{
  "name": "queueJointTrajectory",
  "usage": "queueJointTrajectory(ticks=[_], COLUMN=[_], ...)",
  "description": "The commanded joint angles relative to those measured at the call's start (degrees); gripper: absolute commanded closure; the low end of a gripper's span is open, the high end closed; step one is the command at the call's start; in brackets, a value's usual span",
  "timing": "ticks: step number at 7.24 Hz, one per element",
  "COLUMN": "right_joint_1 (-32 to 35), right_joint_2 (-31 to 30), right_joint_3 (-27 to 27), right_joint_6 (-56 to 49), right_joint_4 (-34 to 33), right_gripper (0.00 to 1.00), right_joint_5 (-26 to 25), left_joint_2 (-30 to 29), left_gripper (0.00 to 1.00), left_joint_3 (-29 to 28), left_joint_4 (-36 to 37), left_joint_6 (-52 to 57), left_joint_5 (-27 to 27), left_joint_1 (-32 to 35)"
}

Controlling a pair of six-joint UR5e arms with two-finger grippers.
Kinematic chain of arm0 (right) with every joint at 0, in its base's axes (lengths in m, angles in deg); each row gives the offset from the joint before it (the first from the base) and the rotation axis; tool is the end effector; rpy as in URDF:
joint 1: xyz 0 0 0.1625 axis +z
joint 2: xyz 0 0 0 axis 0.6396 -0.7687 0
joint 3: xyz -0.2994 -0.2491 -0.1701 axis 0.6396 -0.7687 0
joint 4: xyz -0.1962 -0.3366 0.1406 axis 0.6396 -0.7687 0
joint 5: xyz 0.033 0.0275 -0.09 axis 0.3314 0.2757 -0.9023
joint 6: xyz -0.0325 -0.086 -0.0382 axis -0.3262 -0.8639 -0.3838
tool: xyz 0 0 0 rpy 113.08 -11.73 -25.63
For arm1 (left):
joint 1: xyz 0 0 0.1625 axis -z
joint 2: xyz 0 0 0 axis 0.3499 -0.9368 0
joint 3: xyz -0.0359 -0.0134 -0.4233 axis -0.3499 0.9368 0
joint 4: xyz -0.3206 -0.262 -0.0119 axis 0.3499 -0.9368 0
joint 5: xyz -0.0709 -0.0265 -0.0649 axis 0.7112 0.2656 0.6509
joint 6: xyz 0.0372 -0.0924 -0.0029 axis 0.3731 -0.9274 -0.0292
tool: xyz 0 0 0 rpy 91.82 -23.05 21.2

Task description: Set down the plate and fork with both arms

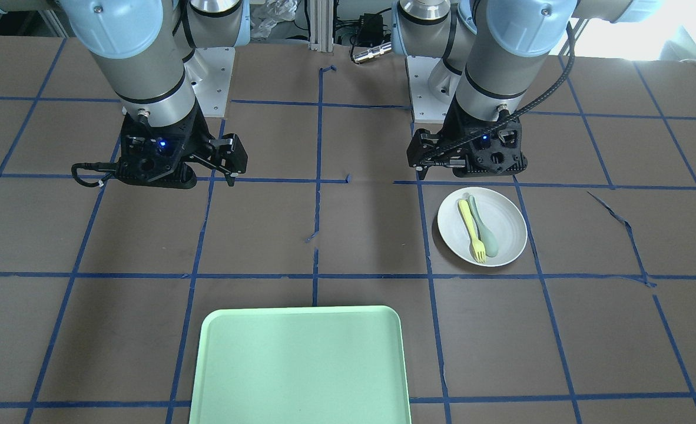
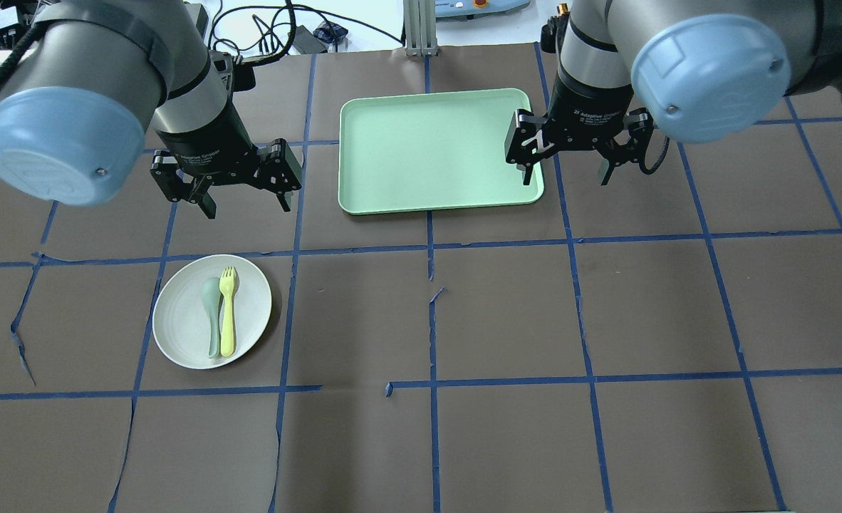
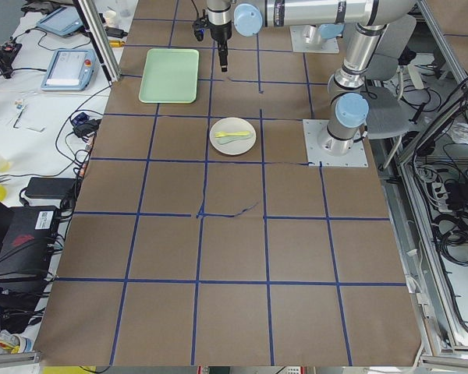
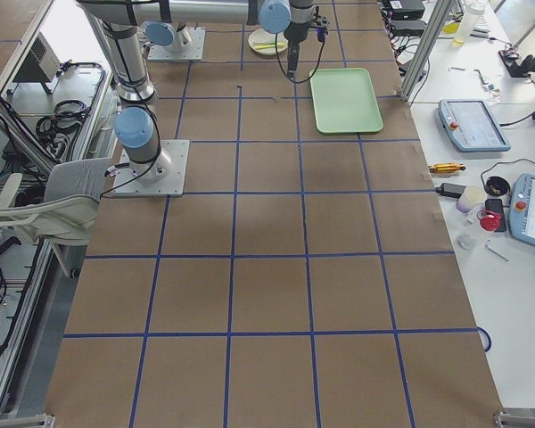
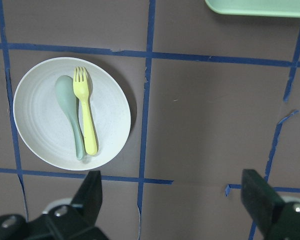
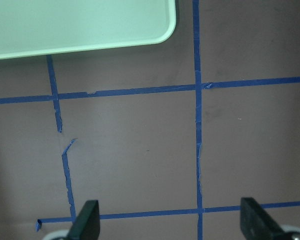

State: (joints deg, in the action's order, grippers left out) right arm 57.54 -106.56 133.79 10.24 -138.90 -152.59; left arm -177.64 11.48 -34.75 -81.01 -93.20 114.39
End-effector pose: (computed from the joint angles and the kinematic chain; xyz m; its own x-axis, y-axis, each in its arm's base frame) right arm 0.2007 -0.5133 0.4358 -0.9982 0.0588 0.0072 0.0591 0.9960 0.0672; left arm -0.1656 -0.4935 0.4315 -0.9964 -0.0802 -0.0257 -0.0815 0.9952 0.0537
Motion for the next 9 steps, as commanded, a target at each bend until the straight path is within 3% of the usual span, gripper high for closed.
queueJointTrajectory(ticks=[1, 3, 5, 9], right_joint_1=[0.1, 0.1, 0.4, 0.5], right_joint_2=[0.1, 0.2, 1.5, 2.4], right_joint_3=[0.6, 0.8, 0.8, 0.8], right_joint_6=[-0.6, -0.9, -0.2, -0.8], right_joint_4=[-0.1, -0.6, -1.2, -1.4], right_gripper=[0.0, 0.0, 0.0, 0.0], right_joint_5=[-0.3, 0.0, 0.3, -0.1], left_joint_2=[-0.2, -1.0, -1.0, -4.5], left_gripper=[0.0, 0.0, 0.0, 0.06], left_joint_3=[0.1, 2.4, 8.4, 24.6], left_joint_4=[3.5, 4.6, 5.4, 27.1], left_joint_6=[0.7, 3.3, 7.0, 29.6], left_joint_5=[-0.4, -1.0, -1.0, 0.5], left_joint_1=[-1.2, -6.8, -16.4, -30.5])
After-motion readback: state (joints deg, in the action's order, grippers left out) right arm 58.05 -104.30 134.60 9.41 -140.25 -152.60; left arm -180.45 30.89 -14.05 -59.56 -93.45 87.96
